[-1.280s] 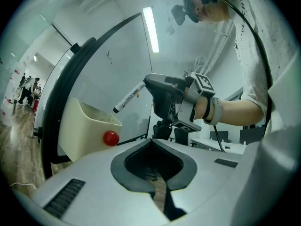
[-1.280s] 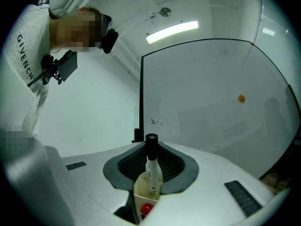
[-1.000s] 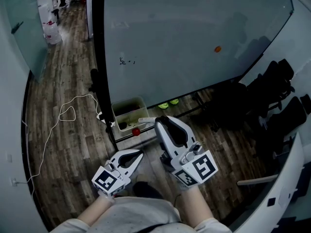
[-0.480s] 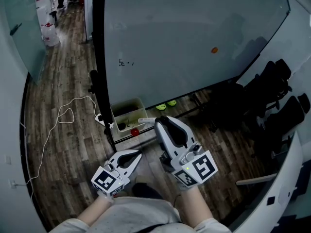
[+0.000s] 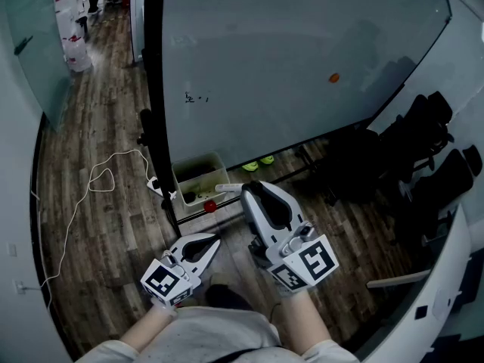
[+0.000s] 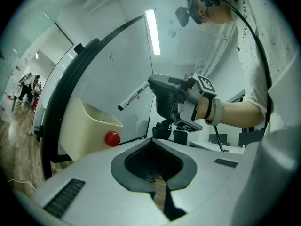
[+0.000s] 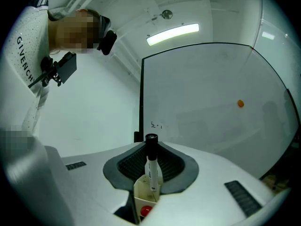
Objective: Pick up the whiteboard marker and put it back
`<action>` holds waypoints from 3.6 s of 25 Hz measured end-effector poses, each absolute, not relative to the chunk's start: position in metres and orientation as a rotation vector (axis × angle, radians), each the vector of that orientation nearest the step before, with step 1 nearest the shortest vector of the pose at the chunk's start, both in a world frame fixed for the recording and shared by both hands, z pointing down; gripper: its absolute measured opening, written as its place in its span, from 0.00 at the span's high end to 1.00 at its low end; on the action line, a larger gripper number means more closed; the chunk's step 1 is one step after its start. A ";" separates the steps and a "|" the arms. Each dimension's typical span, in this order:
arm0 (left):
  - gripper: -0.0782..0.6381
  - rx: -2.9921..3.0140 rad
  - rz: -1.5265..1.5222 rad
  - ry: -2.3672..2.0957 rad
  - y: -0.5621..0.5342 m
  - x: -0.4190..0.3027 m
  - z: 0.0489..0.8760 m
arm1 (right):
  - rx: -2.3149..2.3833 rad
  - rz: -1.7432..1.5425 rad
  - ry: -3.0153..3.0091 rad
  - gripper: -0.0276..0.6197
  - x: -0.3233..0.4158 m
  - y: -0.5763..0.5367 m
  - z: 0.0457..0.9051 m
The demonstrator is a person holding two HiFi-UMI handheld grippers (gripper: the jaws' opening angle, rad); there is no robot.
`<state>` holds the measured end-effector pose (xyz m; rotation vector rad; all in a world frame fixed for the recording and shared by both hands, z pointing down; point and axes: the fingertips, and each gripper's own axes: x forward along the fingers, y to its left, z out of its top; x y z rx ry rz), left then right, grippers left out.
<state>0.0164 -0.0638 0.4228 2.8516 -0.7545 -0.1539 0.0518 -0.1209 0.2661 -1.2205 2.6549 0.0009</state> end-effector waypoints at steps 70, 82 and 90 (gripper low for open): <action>0.87 2.691 -0.082 -0.880 -0.118 0.009 0.480 | -1.171 -0.306 2.751 0.83 0.039 -0.182 0.375; 0.87 2.695 -0.050 -0.846 -0.120 0.017 0.486 | -1.171 -0.332 2.735 0.83 0.041 -0.185 0.382; 0.87 2.703 -0.054 -0.821 -0.122 0.022 0.486 | -1.188 -0.339 2.716 0.83 0.046 -0.185 0.384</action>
